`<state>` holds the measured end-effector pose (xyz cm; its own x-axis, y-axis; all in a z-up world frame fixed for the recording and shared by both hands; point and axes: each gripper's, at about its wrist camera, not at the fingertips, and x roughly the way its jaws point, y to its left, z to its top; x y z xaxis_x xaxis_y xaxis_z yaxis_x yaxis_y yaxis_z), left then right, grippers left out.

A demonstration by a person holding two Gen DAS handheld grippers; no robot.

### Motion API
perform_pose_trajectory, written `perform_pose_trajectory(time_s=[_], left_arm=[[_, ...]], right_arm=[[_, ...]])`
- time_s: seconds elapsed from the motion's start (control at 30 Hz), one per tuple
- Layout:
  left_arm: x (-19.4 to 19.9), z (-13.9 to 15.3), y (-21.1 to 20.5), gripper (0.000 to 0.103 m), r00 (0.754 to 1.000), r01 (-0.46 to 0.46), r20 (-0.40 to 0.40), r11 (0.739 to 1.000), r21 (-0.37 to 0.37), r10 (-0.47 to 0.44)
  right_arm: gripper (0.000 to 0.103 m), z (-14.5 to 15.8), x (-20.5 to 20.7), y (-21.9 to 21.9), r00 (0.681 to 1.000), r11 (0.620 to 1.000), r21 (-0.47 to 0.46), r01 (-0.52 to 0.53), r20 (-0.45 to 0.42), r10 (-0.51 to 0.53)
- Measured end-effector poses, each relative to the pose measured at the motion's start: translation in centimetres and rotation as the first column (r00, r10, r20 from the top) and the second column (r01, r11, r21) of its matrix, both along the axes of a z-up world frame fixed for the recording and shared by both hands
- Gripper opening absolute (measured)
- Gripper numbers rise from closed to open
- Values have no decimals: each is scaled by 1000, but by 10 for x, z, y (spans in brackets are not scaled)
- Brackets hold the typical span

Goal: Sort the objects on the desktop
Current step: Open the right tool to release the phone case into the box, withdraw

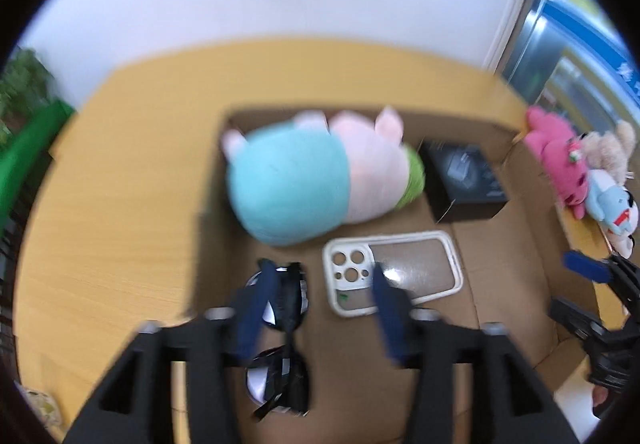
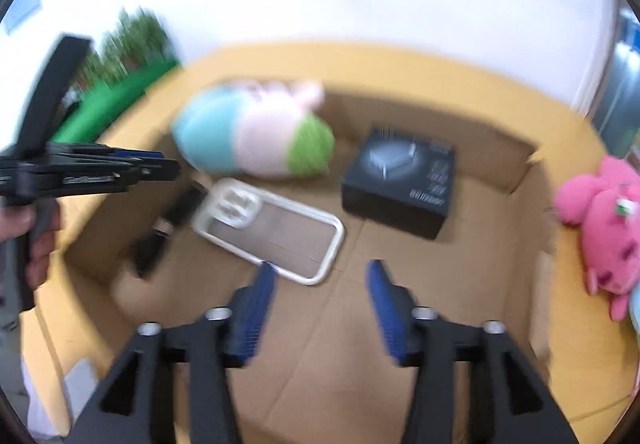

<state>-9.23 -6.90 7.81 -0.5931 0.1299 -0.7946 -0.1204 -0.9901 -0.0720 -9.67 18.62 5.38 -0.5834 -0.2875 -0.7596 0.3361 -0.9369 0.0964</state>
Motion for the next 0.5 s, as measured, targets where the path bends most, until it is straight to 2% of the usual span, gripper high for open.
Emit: perform_pose_trajectory(time_s=[0.03,0.1,0.2,0.33,0.37,0.43,0.5], left_arm=[[18,5,-7,69,999,-20,-45,1000,-18,20],[39,4,-16,69,997,-34,-74,999,-28,32],[48,-21,-21,69,999,-34,-13,999,27,34],[54,-57,-10,68,996,-16,83,1000,26,14],[60,-57,-9,68,998,-10,56,1000,-15,11],[64,-58,-2,68,998,-13,65,999,-49,16],[68,-57,-3,68,997,-13,75,1000,3,12]], right_arm=[[76,8,20,6,999,1000,-24,8,-50,-9],[81,13,58,11,991,1000,-16,23,-128,-25],[81,-4,81,16,988,999,6,49,-145,-48],[74,-40,90,21,995,999,-27,42,-91,-45],[73,-39,89,24,994,998,-43,48,-94,-52],[71,-38,92,27,993,998,-38,56,-98,-60],[66,-38,94,30,992,997,-14,72,-99,-73]])
